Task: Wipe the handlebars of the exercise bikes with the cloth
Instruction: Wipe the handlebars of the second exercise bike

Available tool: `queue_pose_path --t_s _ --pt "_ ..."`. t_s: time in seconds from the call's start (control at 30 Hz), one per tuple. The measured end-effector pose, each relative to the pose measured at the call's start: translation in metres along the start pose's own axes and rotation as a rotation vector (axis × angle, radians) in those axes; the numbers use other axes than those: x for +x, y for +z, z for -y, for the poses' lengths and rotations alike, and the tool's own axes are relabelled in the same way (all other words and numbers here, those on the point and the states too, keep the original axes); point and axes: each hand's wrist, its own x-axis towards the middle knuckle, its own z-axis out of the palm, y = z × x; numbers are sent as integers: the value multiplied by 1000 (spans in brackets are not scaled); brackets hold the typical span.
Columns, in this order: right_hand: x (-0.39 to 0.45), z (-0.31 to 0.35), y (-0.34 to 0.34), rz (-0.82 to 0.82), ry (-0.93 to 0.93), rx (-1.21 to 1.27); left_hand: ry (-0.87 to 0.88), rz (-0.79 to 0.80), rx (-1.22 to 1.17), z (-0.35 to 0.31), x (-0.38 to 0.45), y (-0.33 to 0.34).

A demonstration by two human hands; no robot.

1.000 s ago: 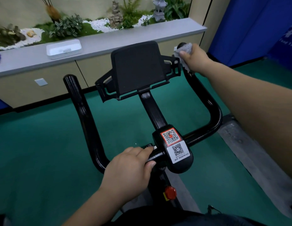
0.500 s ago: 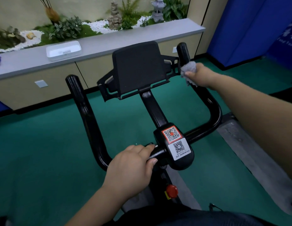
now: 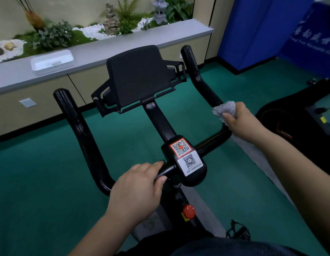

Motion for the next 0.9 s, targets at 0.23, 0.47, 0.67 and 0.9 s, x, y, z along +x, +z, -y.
queue_pose_path --t_s 0.23,0.47,0.67,0.9 --pt "-51 -6 12 -85 122 306 6 -2 -11 -1 0 0" --pt "-29 12 23 -176 223 548 10 10 1 -1 0 0" --pt "-38 14 31 -228 224 522 12 12 -5 0 -1 1" --pt "-103 28 86 -259 232 741 13 11 2 -2 1 -1"
